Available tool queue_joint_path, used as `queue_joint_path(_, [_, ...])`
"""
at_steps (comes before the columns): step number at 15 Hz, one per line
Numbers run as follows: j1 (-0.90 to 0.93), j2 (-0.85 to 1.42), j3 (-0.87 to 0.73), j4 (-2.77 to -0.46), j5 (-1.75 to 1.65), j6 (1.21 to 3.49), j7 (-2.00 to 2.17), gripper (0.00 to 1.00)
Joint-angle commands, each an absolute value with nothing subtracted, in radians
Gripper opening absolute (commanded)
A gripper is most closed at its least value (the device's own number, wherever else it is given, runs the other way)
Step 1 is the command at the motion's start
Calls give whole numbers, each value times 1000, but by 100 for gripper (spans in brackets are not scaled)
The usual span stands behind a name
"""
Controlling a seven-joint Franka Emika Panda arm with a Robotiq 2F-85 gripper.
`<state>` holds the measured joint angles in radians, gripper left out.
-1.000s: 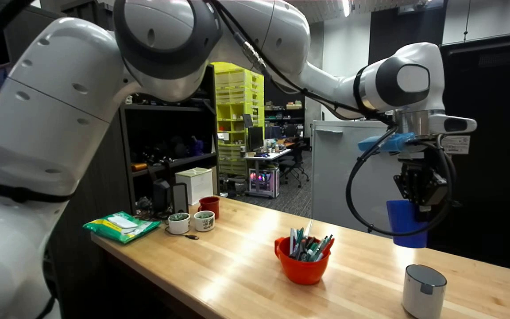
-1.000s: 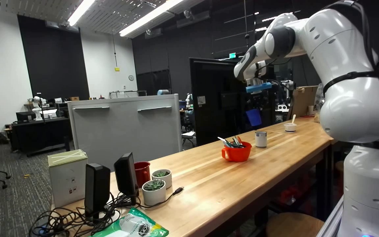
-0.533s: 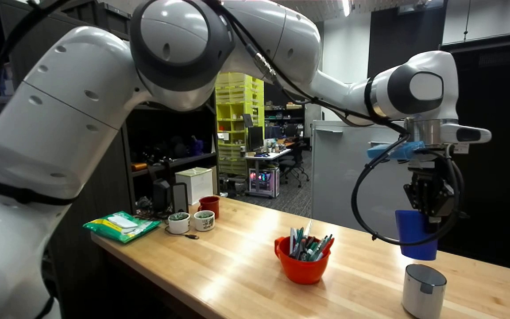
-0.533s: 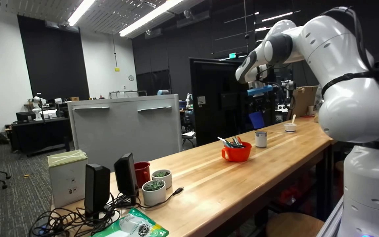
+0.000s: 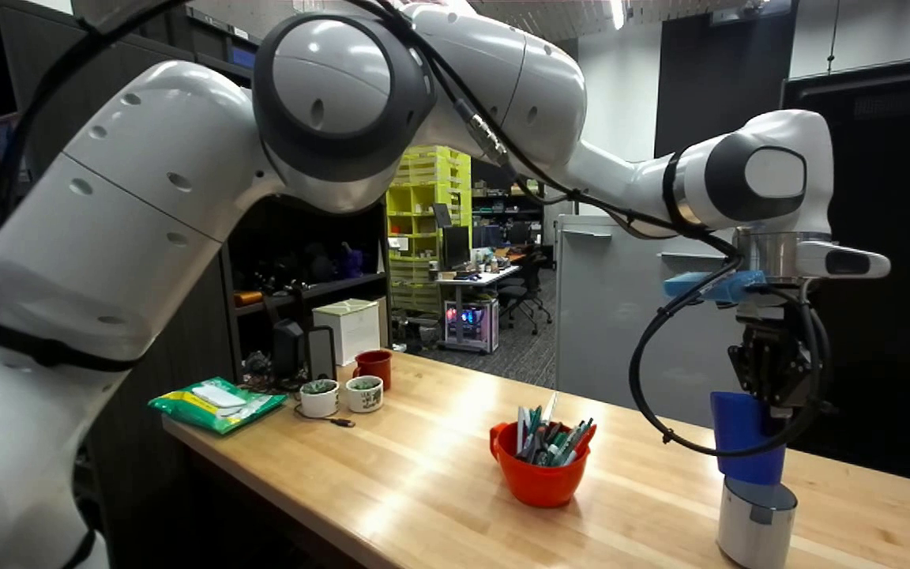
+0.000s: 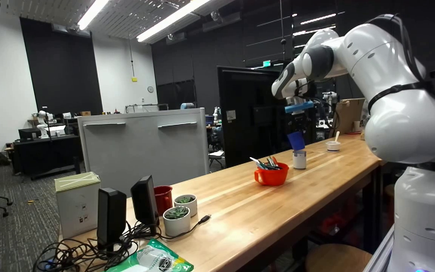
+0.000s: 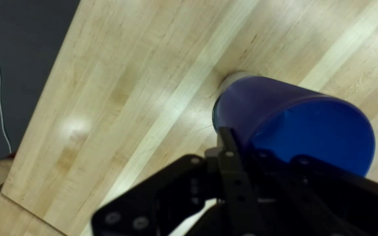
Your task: Put the blue cup in the white cup
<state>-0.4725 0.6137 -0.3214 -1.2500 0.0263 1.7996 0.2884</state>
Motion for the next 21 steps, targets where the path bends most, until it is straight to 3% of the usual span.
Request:
queue_joint_path(1, [-485,643,-319,-1199,50,1762,302,1])
queue_joint_path(21, [-533,686,-297,-1208,134,1866,246,1])
